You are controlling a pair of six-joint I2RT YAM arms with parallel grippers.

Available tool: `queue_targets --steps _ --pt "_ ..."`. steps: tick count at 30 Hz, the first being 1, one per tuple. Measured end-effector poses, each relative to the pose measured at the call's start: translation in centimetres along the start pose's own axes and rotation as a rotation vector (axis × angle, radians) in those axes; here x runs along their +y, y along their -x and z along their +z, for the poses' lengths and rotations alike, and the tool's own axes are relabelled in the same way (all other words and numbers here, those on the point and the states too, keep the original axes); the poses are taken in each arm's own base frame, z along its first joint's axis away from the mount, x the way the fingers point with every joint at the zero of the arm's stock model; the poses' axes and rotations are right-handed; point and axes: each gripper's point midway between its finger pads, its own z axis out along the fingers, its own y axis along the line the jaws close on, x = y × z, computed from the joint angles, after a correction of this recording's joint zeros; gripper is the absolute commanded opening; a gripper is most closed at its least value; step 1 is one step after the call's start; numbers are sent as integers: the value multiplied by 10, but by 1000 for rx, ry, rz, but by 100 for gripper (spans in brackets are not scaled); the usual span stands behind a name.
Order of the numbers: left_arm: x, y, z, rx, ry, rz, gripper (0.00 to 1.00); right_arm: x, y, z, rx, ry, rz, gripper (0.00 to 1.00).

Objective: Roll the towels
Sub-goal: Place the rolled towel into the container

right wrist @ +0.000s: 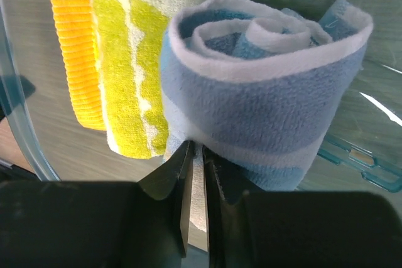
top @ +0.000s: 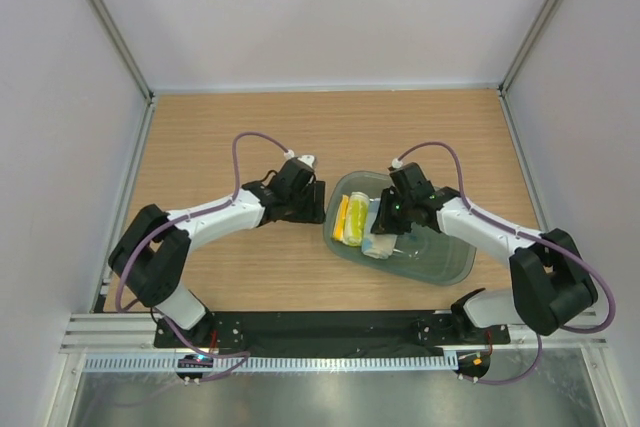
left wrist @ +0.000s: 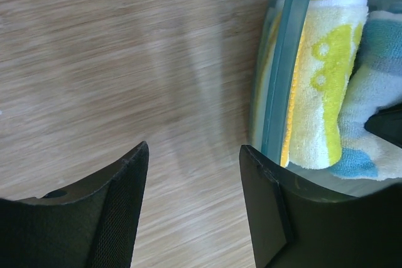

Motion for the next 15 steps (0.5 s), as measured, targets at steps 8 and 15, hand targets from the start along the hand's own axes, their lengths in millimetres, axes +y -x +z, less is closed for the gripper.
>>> queue_targets --steps 8,15 --pt "-12 -2 4 29 -45 -42 60 7 35 -36 -51 -99 -71 31" --pt "-22 -7 3 46 -71 -88 59 10 53 -70 -118 -143 -109 31"
